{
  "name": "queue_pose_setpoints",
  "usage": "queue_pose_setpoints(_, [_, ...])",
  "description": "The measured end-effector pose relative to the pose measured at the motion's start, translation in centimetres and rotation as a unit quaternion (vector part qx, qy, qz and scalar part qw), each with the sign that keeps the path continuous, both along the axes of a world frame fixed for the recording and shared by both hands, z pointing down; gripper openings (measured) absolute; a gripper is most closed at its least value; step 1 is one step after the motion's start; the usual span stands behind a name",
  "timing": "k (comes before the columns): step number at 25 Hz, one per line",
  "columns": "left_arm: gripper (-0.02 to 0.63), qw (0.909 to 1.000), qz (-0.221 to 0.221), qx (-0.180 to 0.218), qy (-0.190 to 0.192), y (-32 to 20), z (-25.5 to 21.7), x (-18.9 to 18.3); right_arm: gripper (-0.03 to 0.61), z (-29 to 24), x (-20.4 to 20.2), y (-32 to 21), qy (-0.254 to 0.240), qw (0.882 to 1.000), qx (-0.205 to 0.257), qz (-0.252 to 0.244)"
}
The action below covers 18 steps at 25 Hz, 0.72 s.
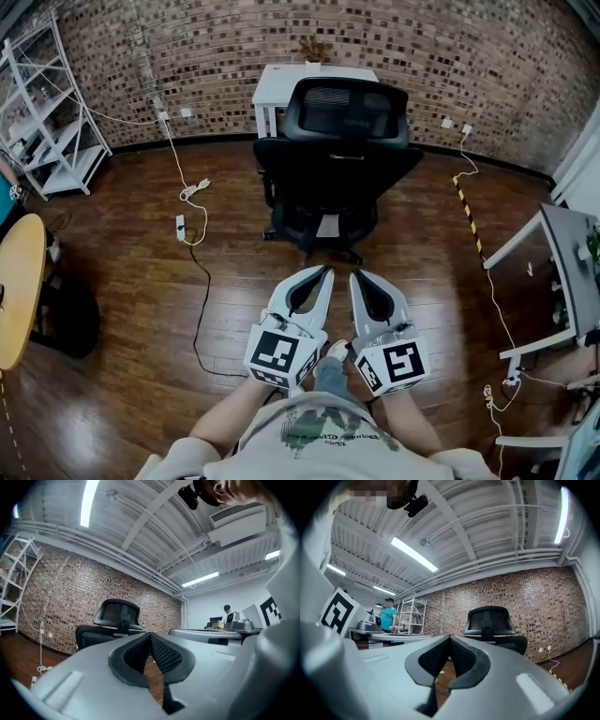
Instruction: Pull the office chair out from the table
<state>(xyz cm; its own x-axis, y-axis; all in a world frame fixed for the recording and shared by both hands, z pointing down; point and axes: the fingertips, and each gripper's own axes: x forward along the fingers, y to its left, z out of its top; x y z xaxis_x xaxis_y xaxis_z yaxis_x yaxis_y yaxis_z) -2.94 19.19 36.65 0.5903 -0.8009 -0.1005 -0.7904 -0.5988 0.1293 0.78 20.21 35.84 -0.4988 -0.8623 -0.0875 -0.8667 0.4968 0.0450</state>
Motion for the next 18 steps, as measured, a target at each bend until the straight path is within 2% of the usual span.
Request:
queue_pose_setpoints(8, [0.017, 1.0000, 0.004, -0.006, 0.007, 0.15, -0.36, -0.05, 0.000, 0.28, -0.19, 0.52, 0.003, 1.000, -0.004, 0.001])
queue_pose_setpoints(18, [0.017, 1.0000, 0.006, 0.003, -0.004, 0.34, -0.51, 0.26, 0.000, 0.37, -0.53, 0.43, 0.008, 1.000, -0.005, -0.003])
